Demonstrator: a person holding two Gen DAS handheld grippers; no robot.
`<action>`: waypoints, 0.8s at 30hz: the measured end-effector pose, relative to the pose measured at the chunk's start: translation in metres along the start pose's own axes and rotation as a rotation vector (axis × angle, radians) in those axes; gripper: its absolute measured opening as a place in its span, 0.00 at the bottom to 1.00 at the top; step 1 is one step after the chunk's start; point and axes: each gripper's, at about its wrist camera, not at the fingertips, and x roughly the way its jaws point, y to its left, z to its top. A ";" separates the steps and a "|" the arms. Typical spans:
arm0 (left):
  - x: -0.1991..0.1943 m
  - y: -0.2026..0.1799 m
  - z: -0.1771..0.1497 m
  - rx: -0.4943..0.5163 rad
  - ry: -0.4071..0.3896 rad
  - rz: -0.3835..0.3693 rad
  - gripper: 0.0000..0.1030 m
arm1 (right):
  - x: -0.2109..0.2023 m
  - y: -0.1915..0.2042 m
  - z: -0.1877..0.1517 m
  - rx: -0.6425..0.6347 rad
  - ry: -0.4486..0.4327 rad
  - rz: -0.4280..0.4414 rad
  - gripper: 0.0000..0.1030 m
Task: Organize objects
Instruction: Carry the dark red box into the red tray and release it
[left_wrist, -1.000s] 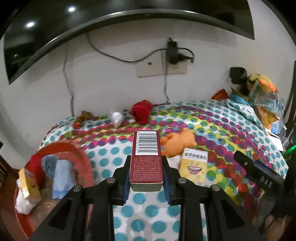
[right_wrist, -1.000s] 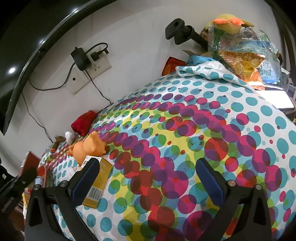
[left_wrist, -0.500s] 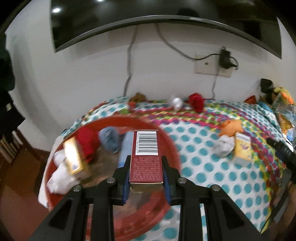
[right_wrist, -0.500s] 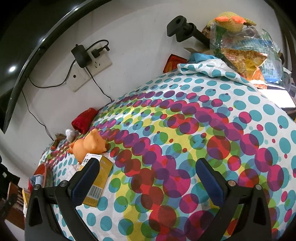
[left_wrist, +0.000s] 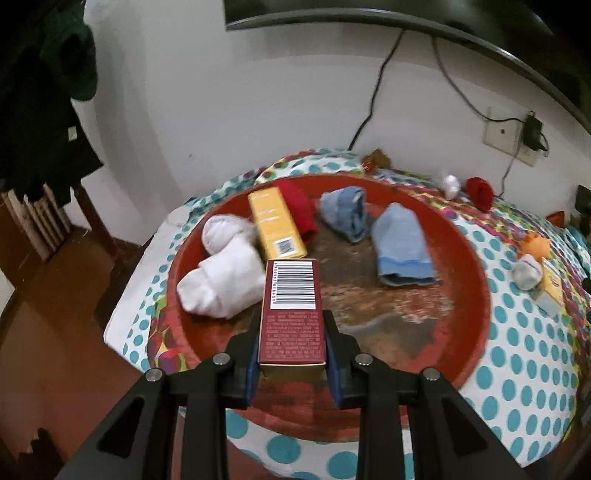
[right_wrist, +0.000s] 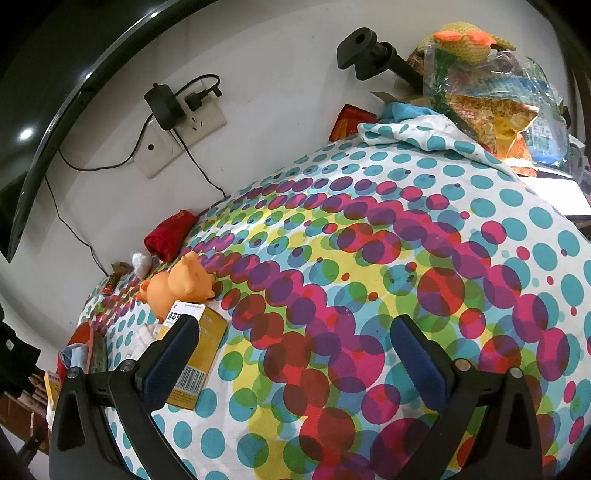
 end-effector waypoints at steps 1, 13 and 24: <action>0.003 0.004 0.000 -0.012 0.007 0.003 0.28 | 0.000 0.000 -0.001 0.000 0.001 0.000 1.00; 0.035 0.016 -0.004 -0.051 0.053 0.018 0.28 | 0.003 0.000 -0.002 -0.003 0.011 -0.003 1.00; 0.045 0.016 -0.010 -0.033 0.052 0.008 0.29 | 0.007 0.001 -0.004 -0.016 0.029 -0.011 1.00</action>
